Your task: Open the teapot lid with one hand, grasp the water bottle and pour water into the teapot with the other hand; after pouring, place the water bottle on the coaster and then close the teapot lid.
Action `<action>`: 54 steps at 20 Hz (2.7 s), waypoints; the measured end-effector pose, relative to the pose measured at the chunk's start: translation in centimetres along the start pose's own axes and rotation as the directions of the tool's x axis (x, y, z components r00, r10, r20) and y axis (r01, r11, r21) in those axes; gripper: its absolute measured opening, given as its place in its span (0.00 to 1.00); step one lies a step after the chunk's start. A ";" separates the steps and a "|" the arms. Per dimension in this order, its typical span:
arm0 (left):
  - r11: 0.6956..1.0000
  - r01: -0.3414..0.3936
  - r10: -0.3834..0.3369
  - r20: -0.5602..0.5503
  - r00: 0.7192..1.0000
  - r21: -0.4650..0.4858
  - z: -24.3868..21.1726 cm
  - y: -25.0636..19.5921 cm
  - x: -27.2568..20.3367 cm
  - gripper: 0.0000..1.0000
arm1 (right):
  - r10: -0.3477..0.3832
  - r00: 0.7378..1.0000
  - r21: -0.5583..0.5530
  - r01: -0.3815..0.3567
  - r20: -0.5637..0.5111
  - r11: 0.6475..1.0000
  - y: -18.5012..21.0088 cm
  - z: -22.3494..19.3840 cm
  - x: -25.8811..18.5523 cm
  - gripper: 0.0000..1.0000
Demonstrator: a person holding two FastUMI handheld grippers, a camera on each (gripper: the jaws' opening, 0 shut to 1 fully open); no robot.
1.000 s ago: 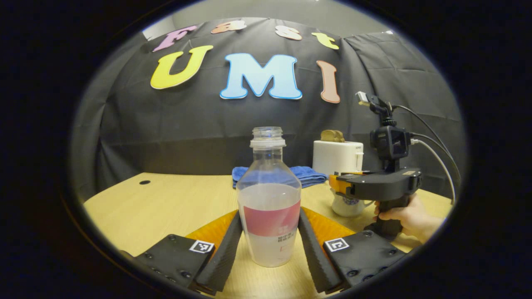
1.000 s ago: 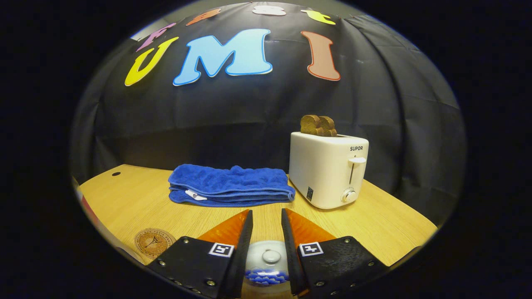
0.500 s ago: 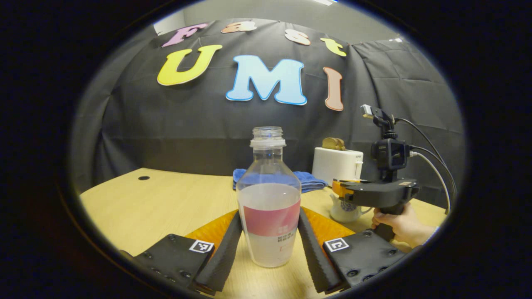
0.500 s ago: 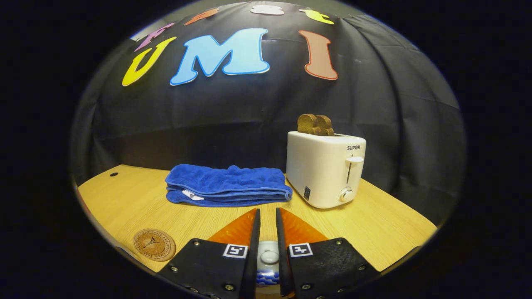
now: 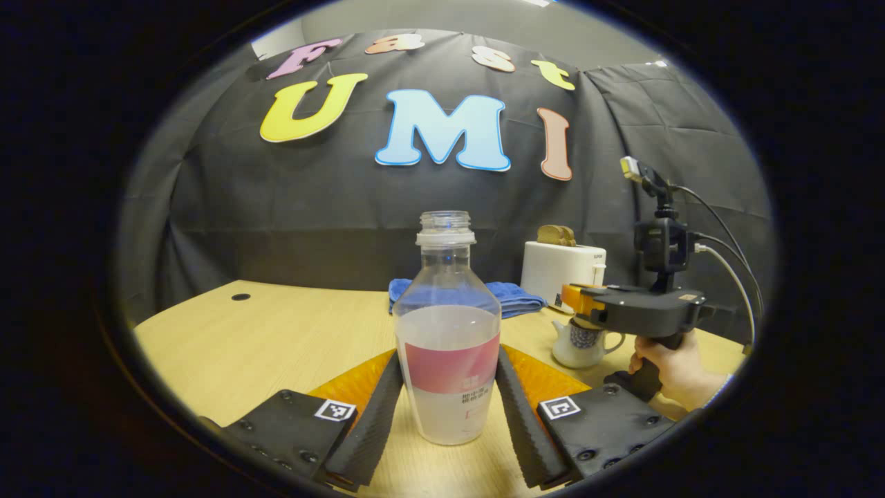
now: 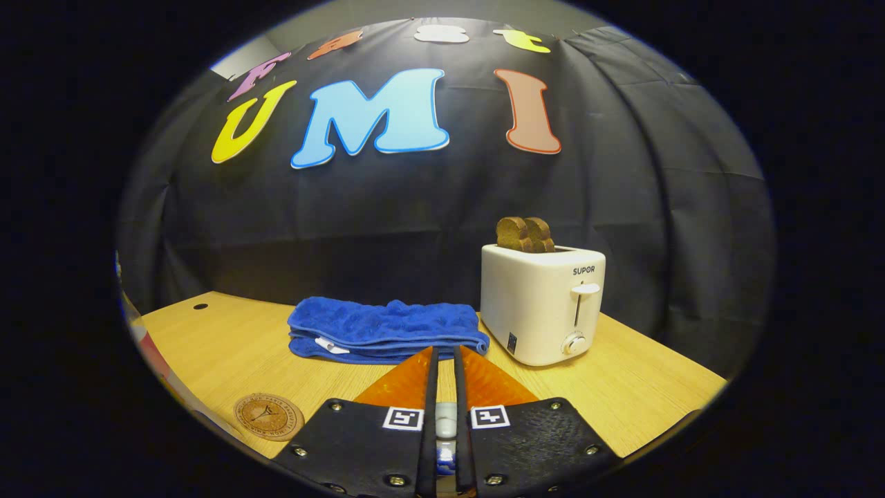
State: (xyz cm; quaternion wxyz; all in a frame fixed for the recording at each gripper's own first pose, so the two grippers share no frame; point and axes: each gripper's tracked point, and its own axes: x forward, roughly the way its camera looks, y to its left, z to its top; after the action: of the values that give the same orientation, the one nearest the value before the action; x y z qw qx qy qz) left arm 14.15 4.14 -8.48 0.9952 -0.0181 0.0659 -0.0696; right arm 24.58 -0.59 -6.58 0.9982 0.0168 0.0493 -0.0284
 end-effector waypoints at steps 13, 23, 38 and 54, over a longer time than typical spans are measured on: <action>0.859 0.099 -0.034 -0.136 0.990 0.503 0.7 -3.8 6.8 0.86 | -0.068 0.996 -0.011 0.067 -0.051 0.998 -8.7 3.2 -5.0 0.11; 0.512 0.185 -0.006 -0.212 0.977 0.839 0.1 -6.8 12.2 0.86 | -0.124 0.992 -0.018 0.123 -0.017 0.992 -12.3 5.6 -7.7 0.10; -0.106 0.316 0.087 -0.308 0.947 0.943 0.9 -9.5 13.6 0.86 | -0.126 0.992 0.127 0.128 -0.020 0.984 -14.4 5.2 -7.9 0.10; -0.456 0.333 0.148 -0.299 0.943 0.825 3.4 -12.4 13.3 0.86 | -0.096 0.995 0.145 0.095 0.002 0.985 -13.7 5.7 -8.0 0.10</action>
State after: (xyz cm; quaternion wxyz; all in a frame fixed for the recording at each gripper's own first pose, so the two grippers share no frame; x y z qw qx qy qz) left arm 25.94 -9.89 -6.26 0.4991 0.8389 0.1136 -0.1852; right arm 16.38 -14.04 -0.50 0.9921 0.0865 0.0434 -0.0798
